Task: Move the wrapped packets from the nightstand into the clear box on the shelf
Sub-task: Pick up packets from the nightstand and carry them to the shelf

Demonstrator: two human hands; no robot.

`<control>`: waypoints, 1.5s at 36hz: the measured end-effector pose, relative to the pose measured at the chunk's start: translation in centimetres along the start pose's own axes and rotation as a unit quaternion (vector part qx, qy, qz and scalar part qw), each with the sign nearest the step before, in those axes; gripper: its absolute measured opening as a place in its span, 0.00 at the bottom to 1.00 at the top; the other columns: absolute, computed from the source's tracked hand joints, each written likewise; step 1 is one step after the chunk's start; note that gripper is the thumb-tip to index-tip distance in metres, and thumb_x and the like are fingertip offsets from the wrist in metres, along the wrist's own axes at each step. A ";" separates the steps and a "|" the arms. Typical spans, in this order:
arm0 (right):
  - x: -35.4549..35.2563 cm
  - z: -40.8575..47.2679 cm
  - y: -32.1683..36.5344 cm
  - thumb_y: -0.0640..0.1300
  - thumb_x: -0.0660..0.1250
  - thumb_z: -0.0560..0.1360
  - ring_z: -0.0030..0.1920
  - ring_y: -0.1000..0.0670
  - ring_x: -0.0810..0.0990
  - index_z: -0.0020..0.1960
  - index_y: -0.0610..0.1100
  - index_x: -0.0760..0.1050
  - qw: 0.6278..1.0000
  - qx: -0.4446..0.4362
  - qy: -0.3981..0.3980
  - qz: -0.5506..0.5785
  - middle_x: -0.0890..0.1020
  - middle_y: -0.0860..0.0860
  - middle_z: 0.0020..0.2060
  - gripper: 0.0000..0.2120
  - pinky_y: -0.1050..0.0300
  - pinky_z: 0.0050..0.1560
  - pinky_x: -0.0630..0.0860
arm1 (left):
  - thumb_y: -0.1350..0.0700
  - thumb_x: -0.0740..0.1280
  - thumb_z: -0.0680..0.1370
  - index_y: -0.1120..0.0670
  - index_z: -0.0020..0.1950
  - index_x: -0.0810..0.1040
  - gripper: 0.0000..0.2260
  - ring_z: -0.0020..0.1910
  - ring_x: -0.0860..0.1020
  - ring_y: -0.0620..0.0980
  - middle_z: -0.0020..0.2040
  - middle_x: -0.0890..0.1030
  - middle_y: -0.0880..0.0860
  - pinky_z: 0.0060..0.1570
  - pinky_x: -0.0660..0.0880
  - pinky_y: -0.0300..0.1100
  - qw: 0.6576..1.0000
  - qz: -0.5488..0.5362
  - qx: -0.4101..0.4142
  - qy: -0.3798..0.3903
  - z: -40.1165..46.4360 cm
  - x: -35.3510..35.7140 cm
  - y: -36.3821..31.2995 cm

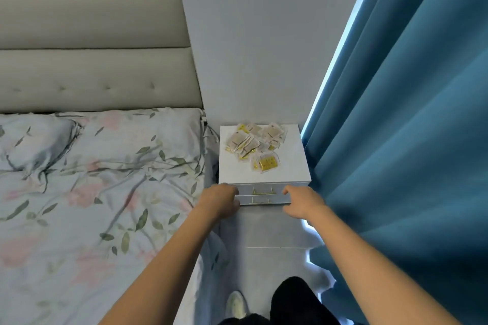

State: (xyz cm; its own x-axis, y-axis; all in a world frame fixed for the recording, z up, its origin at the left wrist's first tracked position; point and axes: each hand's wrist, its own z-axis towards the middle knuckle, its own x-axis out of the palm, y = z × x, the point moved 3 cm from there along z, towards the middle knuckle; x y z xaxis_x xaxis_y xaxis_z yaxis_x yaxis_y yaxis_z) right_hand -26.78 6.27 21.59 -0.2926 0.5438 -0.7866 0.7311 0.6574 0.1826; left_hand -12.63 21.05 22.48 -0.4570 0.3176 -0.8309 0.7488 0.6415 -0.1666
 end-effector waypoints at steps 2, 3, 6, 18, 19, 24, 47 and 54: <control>-0.7 2.9 -0.3 0.46 0.63 0.74 0.63 0.45 0.73 0.69 0.51 0.66 1.000 0.005 0.011 -0.003 0.75 0.48 0.63 0.23 0.53 0.56 0.74 | 0.51 0.59 0.79 0.51 0.69 0.71 0.19 0.66 0.71 0.57 0.68 0.73 0.56 0.62 0.70 0.49 1.000 -0.014 -0.006 0.005 2.8 -0.6 0.5; -1.0 4.4 -0.5 0.46 0.63 0.74 0.62 0.45 0.73 0.69 0.51 0.67 1.000 0.007 0.017 -0.004 0.75 0.48 0.63 0.23 0.53 0.55 0.74 | 0.50 0.59 0.79 0.51 0.69 0.70 0.19 0.66 0.71 0.57 0.68 0.73 0.55 0.62 0.70 0.49 1.000 -0.020 -0.009 0.009 4.1 -0.8 0.7; -1.9 9.0 -1.1 0.45 0.63 0.75 0.60 0.44 0.74 0.68 0.49 0.67 0.999 0.005 0.035 -0.011 0.75 0.46 0.62 0.22 0.53 0.55 0.75 | 0.50 0.58 0.79 0.50 0.69 0.70 0.18 0.66 0.71 0.56 0.68 0.71 0.54 0.62 0.70 0.49 0.999 -0.034 -0.017 0.022 8.5 -1.3 0.9; -2.7 27.3 -2.5 0.43 0.62 0.77 0.61 0.44 0.74 0.68 0.50 0.67 0.992 -0.053 0.094 -0.065 0.76 0.46 0.61 0.19 0.53 0.56 0.73 | 0.51 0.57 0.80 0.51 0.68 0.72 0.17 0.64 0.73 0.56 0.66 0.72 0.53 0.59 0.72 0.49 0.989 -0.124 -0.067 0.048 24.7 -0.2 -0.1; -2.5 28.6 -2.7 0.43 0.61 0.78 0.61 0.44 0.73 0.68 0.50 0.67 0.992 -0.055 0.094 -0.068 0.76 0.47 0.61 0.19 0.53 0.57 0.72 | 0.52 0.56 0.80 0.51 0.68 0.72 0.17 0.64 0.73 0.56 0.66 0.72 0.53 0.58 0.72 0.49 0.988 -0.130 -0.074 0.050 25.7 0.1 0.1; -0.2 34.5 -2.7 0.40 0.61 0.77 0.65 0.45 0.68 0.69 0.48 0.66 0.983 -0.098 0.095 -0.122 0.66 0.47 0.68 0.21 0.52 0.59 0.71 | 0.53 0.56 0.81 0.51 0.69 0.71 0.17 0.63 0.72 0.56 0.66 0.73 0.54 0.58 0.71 0.49 0.979 -0.159 -0.099 0.087 30.4 2.1 1.3; 9.5 49.6 -4.5 0.44 0.83 0.52 0.57 0.37 0.71 0.53 0.42 0.77 0.974 -0.130 -0.058 -0.174 0.75 0.39 0.57 0.31 0.43 0.56 0.65 | 0.57 0.58 0.80 0.47 0.74 0.64 0.22 0.63 0.73 0.58 0.75 0.59 0.55 0.55 0.73 0.48 0.949 -0.264 -0.164 0.055 37.6 13.5 4.9; 7.9 47.6 -5.3 0.44 0.76 0.67 0.40 0.44 0.79 0.45 0.42 0.76 0.990 -0.076 -0.061 0.106 0.81 0.47 0.37 0.12 0.53 0.45 0.70 | 0.51 0.65 0.78 0.54 0.73 0.63 0.25 0.61 0.74 0.52 0.70 0.65 0.54 0.60 0.74 0.48 0.859 -0.475 -0.186 0.028 39.5 14.5 3.9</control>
State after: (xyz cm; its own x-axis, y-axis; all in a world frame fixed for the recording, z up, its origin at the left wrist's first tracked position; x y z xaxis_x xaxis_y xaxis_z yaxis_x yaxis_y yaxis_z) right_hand -3.61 -17.74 -13.70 -0.0583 0.6170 -0.7848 0.6639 0.6110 0.4310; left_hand 2.64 0.62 -11.20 -0.8069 -0.4476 -0.3854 -0.1763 0.8053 -0.5660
